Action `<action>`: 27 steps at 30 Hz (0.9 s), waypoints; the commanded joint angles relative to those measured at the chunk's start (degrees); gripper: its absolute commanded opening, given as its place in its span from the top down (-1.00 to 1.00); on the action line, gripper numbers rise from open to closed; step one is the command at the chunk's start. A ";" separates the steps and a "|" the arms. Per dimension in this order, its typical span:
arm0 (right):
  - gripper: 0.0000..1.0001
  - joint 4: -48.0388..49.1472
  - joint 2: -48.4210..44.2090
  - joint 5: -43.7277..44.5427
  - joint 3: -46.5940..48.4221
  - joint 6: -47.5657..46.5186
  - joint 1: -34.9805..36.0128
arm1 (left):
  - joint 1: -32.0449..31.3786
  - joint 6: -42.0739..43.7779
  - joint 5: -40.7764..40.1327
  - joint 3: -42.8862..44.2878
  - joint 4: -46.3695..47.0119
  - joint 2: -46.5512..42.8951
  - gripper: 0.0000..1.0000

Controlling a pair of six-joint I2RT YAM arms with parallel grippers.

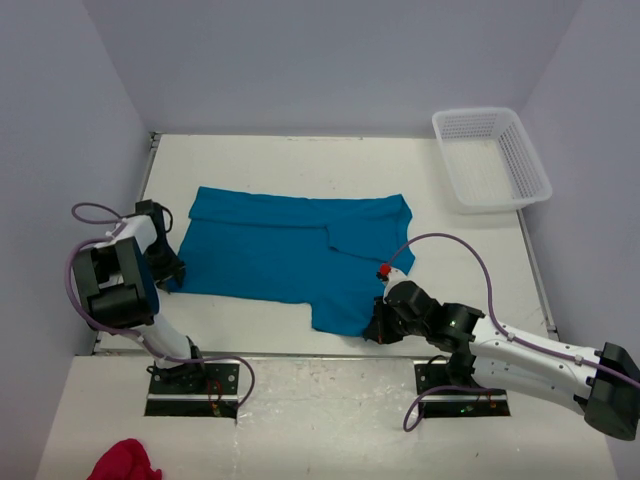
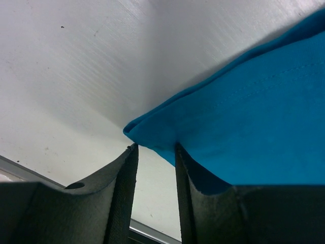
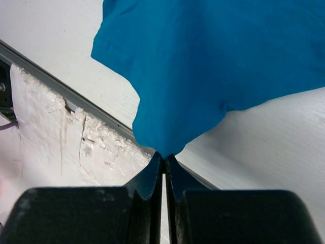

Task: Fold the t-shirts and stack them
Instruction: Grap the side of the flattened tshirt closest away from the robot with both arms

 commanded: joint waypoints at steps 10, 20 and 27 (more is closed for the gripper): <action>1.00 0.80 -1.10 0.75 0.46 0.01 0.36 | 4.06 2.40 5.83 -2.97 10.57 8.97 0.10; 1.00 0.53 -0.75 1.19 0.64 0.19 0.36 | 4.41 3.11 7.94 -2.80 12.60 11.35 0.61; 1.00 0.27 0.39 2.06 1.07 0.71 0.27 | 4.41 3.28 10.14 -2.80 12.16 9.95 0.88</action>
